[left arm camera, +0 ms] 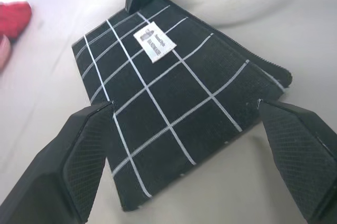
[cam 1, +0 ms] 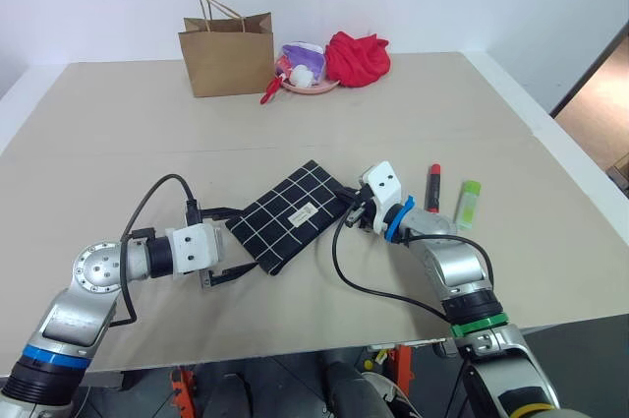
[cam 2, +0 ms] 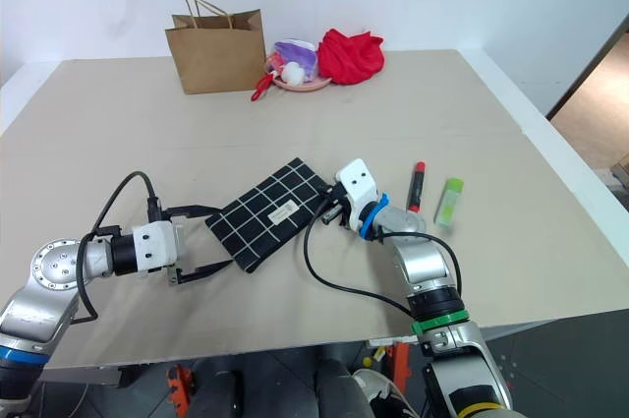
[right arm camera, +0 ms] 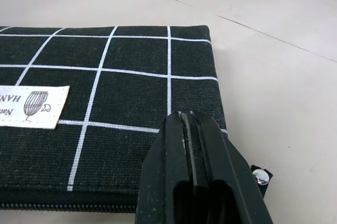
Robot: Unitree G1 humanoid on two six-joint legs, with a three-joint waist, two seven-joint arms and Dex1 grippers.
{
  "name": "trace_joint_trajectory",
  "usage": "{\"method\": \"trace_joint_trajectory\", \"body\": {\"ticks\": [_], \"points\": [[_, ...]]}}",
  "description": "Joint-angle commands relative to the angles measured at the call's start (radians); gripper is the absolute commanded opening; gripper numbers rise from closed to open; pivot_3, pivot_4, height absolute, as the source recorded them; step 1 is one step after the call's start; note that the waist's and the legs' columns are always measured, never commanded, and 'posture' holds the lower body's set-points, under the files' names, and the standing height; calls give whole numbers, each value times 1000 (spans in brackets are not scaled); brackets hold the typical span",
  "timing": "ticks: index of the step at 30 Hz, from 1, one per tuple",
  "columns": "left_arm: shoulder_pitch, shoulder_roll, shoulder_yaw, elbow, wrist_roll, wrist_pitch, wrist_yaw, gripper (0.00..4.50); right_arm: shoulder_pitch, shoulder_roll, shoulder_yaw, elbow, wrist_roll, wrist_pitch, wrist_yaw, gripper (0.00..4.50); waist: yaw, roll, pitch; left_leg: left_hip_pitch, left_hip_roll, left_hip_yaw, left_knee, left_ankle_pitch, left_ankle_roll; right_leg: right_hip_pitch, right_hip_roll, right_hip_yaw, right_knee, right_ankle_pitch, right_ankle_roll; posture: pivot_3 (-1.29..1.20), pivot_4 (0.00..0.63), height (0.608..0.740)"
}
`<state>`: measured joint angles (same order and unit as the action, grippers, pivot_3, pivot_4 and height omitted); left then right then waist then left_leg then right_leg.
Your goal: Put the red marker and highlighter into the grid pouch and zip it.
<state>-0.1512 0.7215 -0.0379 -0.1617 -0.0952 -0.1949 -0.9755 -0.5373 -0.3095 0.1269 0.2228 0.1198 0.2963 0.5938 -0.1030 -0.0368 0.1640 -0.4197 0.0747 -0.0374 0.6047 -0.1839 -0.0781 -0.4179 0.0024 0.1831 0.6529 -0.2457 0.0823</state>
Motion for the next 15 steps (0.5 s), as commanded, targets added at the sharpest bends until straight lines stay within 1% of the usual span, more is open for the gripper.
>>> {"method": "trace_joint_trajectory", "body": {"ticks": [1,5,8,15], "points": [[-7,4,-33,24,39,-104,-3,4500,2,1,-3,-30,-3,3,2,30,0,0,0,0,0,0,0,0,0,0,0,0,0,0,0,0,150,740],[12,11,-76,23,54,-146,-23,4500,-17,5,-11,-30,-2,9,-3,30,0,0,0,0,0,0,0,0,0,0,0,0,0,0,0,0,150,740],[10,10,-94,23,55,-127,-26,4500,-24,7,-18,-21,-3,8,-10,30,0,0,0,0,0,0,0,0,0,0,0,0,0,0,0,0,150,740],[-48,-5,-132,82,189,-148,56,4500,-21,10,-20,-35,-2,15,-18,30,0,0,0,1,0,0,0,1,1,0,0,0,1,0,1,0,150,740]]}}
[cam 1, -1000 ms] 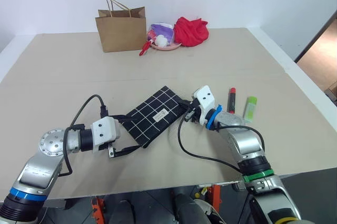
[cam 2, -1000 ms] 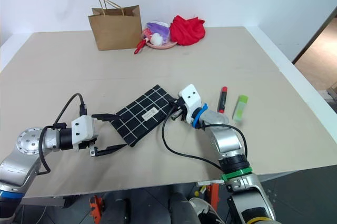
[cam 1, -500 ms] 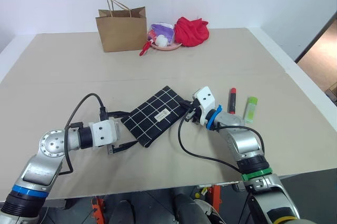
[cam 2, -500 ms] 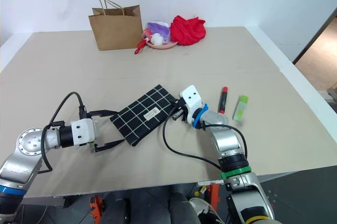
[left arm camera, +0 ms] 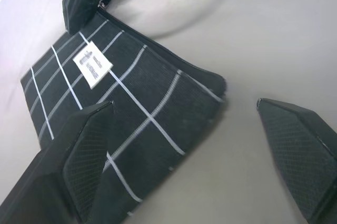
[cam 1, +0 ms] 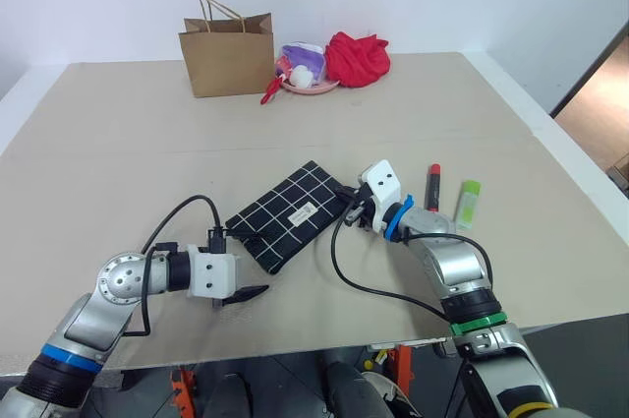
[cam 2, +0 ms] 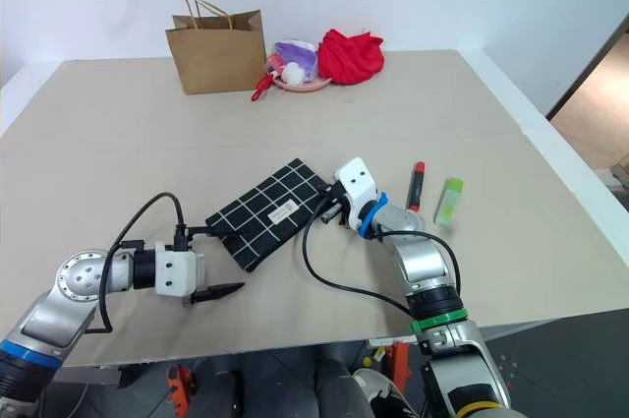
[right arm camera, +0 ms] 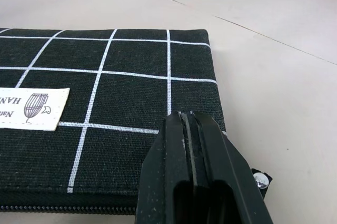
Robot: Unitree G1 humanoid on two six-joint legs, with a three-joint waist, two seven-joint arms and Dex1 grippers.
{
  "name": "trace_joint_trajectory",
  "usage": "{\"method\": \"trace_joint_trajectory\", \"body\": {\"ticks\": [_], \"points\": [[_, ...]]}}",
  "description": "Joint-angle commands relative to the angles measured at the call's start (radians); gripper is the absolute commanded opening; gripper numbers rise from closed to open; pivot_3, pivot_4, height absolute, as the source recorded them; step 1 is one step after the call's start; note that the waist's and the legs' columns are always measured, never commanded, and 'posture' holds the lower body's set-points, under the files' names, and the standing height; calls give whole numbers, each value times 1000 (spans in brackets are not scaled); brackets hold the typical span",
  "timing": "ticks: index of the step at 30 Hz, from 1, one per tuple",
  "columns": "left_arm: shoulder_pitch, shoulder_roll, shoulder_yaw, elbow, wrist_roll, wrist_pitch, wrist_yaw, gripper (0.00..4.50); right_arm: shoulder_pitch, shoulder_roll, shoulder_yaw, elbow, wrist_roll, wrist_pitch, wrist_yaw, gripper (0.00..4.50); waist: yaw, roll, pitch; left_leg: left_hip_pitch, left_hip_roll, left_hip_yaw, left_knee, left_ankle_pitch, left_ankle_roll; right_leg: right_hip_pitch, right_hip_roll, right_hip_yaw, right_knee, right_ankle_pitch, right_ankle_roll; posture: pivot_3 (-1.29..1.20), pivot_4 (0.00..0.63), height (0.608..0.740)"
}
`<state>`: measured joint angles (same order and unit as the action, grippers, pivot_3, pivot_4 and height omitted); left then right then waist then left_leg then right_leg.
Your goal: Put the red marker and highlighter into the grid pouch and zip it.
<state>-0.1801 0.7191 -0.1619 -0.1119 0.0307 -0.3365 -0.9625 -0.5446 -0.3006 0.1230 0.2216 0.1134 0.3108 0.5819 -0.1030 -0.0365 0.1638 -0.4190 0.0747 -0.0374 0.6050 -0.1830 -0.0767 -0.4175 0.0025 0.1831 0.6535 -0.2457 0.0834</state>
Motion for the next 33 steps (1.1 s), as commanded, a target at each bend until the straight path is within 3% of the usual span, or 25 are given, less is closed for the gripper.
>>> {"method": "trace_joint_trajectory", "body": {"ticks": [1,14,17,23,24,30,33], "points": [[-27,-4,-13,39,75,-8,50,4500,-13,2,-17,-35,5,2,-7,30,0,0,0,0,0,0,0,1,1,0,0,0,0,0,0,0,150,740],[-100,-48,-86,76,234,8,162,4500,-18,4,-18,-46,9,10,-11,30,0,3,-2,3,-1,0,0,7,10,2,0,0,0,2,1,0,150,740],[-113,-56,-91,90,260,22,187,3627,-18,1,-18,-48,10,11,-8,0,0,3,-2,7,-1,0,0,7,11,7,0,0,0,1,0,0,150,740],[-142,-44,-107,140,310,-20,218,858,-13,-2,-19,-59,12,15,-4,0,0,3,-2,11,-1,0,-1,7,11,9,0,0,0,1,-1,0,150,740],[-144,-43,-108,146,315,-27,221,168,-13,-2,-19,-60,12,16,-4,0,0,4,-2,11,-1,0,-1,7,11,9,0,0,0,1,-1,0,150,740],[-176,-38,-87,199,295,-77,247,31,-12,-5,-20,-63,10,15,-2,0,0,6,-3,12,-1,0,-2,7,11,9,0,0,0,1,-1,0,150,740],[-187,-35,-65,221,216,-108,223,31,-11,-7,-25,-70,12,9,2,0,0,6,-3,12,-1,0,-2,7,12,9,0,0,0,1,-1,0,150,740]]}}
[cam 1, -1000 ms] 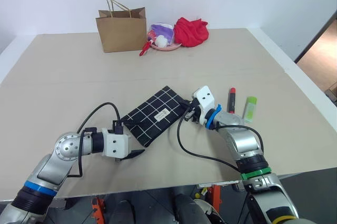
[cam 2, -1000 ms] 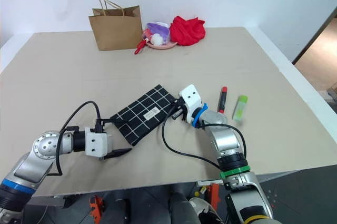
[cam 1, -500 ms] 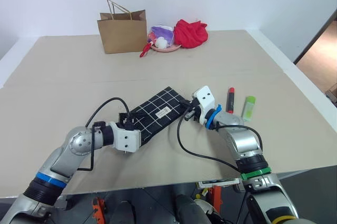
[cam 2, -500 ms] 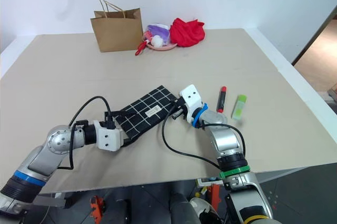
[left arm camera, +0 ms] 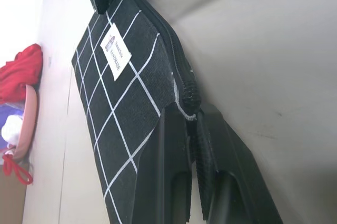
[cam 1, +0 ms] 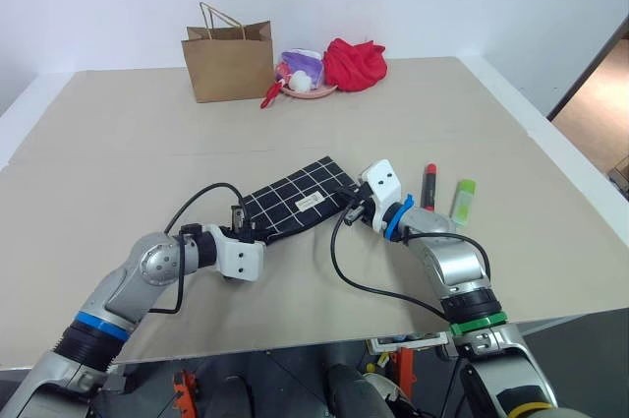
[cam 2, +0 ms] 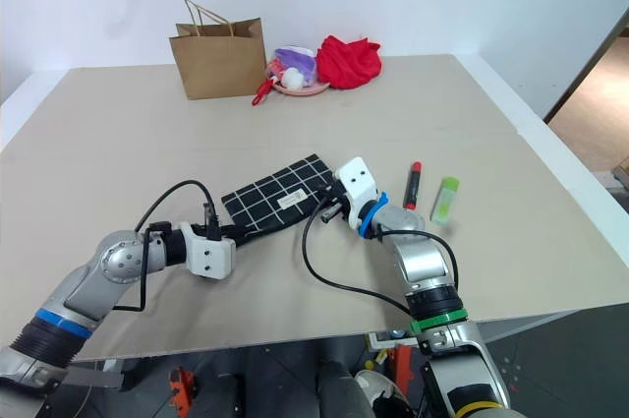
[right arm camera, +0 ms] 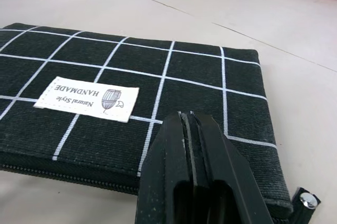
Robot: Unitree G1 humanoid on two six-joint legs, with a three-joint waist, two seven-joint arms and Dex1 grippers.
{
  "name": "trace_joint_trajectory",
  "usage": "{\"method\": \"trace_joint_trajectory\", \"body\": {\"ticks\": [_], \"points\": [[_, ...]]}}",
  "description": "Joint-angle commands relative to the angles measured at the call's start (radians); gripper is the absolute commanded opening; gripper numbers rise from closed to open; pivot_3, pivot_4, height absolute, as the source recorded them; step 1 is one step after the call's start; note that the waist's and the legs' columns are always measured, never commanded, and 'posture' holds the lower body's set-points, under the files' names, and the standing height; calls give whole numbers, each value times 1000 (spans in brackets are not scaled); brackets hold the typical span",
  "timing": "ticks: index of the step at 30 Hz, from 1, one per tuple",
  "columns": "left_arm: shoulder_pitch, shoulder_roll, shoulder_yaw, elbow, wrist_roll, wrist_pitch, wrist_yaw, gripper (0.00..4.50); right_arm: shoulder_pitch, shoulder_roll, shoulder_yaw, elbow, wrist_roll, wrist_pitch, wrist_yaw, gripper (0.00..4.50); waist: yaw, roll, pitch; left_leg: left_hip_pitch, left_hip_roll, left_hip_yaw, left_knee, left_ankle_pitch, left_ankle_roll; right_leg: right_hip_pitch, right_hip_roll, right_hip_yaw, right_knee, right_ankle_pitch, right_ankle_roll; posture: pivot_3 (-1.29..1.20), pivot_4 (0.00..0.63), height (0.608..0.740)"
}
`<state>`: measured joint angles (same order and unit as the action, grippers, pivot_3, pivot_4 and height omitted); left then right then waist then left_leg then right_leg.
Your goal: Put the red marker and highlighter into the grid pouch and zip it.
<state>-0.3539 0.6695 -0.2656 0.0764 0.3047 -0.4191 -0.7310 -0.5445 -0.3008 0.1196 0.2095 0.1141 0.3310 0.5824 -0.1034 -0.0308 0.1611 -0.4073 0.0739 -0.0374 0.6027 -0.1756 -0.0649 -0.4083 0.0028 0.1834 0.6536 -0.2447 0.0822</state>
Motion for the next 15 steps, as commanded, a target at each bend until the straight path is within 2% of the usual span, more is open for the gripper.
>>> {"method": "trace_joint_trajectory", "body": {"ticks": [1,3,7,12,15], "points": [[-16,13,52,37,-106,-15,-28,31,-13,-7,-26,-64,16,-10,4,0,0,0,0,0,0,0,0,0,0,0,0,0,0,0,0,0,150,740],[-21,13,70,40,-208,-12,-78,31,-18,-11,-33,-77,20,-15,5,0,0,0,0,-1,0,0,0,0,0,-1,0,0,0,0,0,0,150,740],[-12,2,126,-4,-466,109,-212,31,-24,-30,-60,-162,49,-1,20,0,0,1,1,-3,0,0,-2,0,0,-3,0,0,0,-2,1,0,150,740],[1,40,163,-51,-608,190,-342,31,17,-105,-121,-326,118,93,55,0,0,1,1,-6,0,-1,-3,-3,1,-5,0,-1,0,-4,6,0,150,740],[-7,52,180,-55,-636,227,-377,31,73,-184,-157,-406,150,166,83,0,2,1,1,-10,0,-5,-3,-4,2,-6,0,-4,0,-6,4,0,150,740]]}}
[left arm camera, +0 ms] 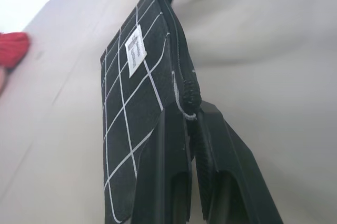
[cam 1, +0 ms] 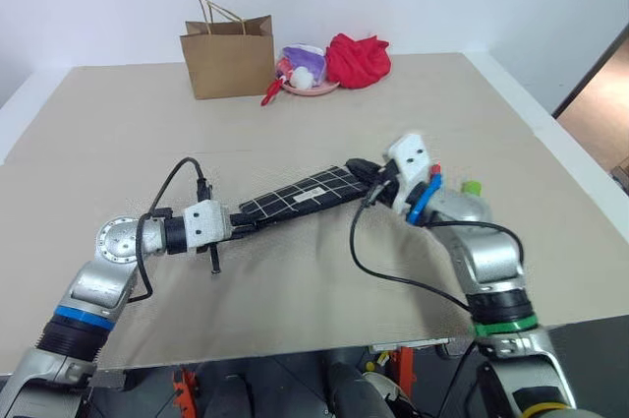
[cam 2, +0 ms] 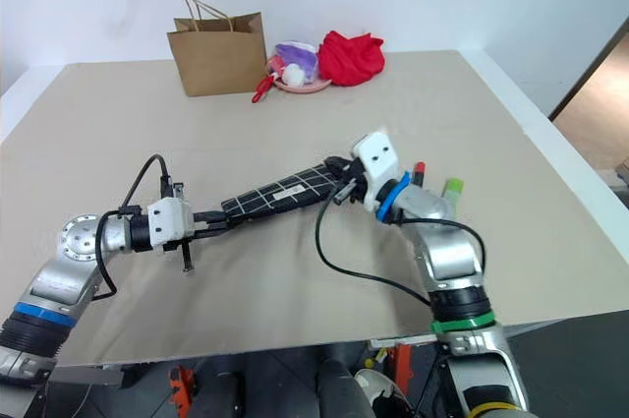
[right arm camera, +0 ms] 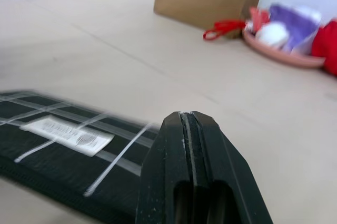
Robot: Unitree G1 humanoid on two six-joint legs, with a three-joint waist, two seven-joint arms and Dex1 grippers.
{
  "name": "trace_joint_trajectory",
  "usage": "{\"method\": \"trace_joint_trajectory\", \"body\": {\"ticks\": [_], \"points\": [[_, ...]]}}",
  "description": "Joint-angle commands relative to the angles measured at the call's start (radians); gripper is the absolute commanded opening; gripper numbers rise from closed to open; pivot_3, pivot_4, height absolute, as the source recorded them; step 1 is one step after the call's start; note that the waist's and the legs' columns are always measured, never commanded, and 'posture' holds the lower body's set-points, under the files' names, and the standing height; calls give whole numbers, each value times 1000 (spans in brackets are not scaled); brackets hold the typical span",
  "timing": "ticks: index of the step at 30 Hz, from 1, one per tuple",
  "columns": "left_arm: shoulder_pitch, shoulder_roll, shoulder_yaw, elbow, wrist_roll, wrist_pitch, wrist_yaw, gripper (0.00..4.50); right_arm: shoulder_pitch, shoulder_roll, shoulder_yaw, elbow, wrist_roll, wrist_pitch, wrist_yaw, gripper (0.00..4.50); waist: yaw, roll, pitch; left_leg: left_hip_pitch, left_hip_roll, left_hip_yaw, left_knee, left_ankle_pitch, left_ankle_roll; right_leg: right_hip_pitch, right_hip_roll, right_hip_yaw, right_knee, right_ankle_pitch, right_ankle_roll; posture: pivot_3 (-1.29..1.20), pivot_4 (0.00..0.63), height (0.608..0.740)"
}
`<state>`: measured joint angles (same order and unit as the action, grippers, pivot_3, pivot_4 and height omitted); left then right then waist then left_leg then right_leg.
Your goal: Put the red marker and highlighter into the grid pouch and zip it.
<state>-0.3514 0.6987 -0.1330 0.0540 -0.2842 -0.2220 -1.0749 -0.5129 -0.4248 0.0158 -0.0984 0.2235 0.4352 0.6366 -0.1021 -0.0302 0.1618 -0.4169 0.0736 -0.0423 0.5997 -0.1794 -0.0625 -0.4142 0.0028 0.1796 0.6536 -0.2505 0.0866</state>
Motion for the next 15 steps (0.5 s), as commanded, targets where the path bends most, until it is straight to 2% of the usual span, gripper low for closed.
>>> {"method": "trace_joint_trajectory", "body": {"ticks": [1,4,5,6,12,13,15], "points": [[-13,23,50,-24,-41,27,-38,31,71,-86,-67,-131,58,88,39,0,1,0,0,-1,0,-1,0,-1,1,-1,0,-1,0,0,0,0,150,740],[-22,15,54,-6,-24,35,-34,31,129,-127,-103,-202,115,176,41,0,3,0,0,-3,0,-4,0,-1,2,-1,0,-4,0,-2,-2,0,150,740],[-23,13,55,-4,-22,37,-35,0,135,-131,-111,-214,126,190,37,664,2,0,0,-3,0,-4,0,-1,2,-1,0,-4,0,-2,-1,0,150,740],[-24,11,54,-3,-21,38,-35,0,150,-142,-114,-241,143,213,44,927,0,1,0,-3,0,-4,0,-1,2,-1,0,-4,0,-2,-2,0,150,740],[-23,-7,56,-24,-22,55,-31,0,227,-126,-116,-334,214,296,14,3979,1,1,0,-3,0,-5,2,-1,2,-1,0,-5,0,-1,-3,0,150,740],[-18,-9,55,-32,-21,58,-29,0,229,-119,-112,-333,214,299,4,4253,1,1,1,-3,0,-5,2,-1,2,-1,0,-5,0,-1,-3,0,150,740],[-8,-12,54,-47,-17,66,-23,0,229,-109,-104,-329,215,311,-15,4253,1,1,0,-4,0,-5,3,-1,2,-1,0,-5,0,0,-3,0,150,740]]}}
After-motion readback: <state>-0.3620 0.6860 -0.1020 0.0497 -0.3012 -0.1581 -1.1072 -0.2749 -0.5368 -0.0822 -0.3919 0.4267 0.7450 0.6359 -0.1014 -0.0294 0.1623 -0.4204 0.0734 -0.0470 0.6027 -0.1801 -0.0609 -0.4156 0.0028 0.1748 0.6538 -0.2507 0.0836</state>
